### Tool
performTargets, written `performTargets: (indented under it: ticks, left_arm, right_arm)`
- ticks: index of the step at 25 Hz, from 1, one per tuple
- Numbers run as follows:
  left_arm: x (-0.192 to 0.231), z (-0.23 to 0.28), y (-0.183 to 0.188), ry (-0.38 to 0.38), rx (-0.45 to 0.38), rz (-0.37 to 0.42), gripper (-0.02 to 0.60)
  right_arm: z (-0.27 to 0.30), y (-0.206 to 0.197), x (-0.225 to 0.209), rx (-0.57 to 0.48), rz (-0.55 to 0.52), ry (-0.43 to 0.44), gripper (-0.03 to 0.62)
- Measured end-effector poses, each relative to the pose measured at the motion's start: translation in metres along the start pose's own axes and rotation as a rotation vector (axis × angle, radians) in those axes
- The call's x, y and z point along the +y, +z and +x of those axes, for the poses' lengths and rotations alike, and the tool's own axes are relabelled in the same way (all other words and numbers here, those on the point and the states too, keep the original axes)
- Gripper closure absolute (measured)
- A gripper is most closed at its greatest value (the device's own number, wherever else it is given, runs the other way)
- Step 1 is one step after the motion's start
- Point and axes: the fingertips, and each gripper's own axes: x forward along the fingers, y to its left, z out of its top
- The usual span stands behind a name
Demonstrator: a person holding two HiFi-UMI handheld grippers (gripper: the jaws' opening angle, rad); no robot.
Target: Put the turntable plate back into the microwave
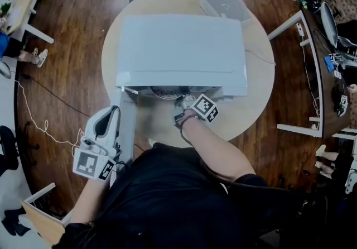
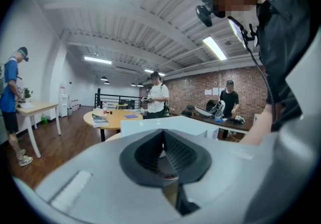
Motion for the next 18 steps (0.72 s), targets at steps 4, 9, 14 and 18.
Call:
performTargets:
  ticks: [4,9,14,18]
  left_arm:
    - [-0.002,0.003,-0.002,-0.008,-0.009,-0.009,0.577]
    - [0.004,0.001,0.000,0.009,-0.013,-0.018,0.577]
    - [-0.002,0.009,-0.003,0.000,-0.022,-0.035,0.577]
    - [0.001,0.009,-0.003,0.000,-0.025,-0.033,0.577]
  right_arm:
    - [0.001,0.003,-0.003,-0.007,-0.006,-0.007,0.559]
    - [0.006,-0.001,-0.001,0.004,-0.004,-0.010,0.559]
    - [0.005,0.009,-0.005,0.005,-0.016,-0.016,0.559]
    - [0.011,0.010,-0.006,-0.004,-0.014,-0.015,0.559]
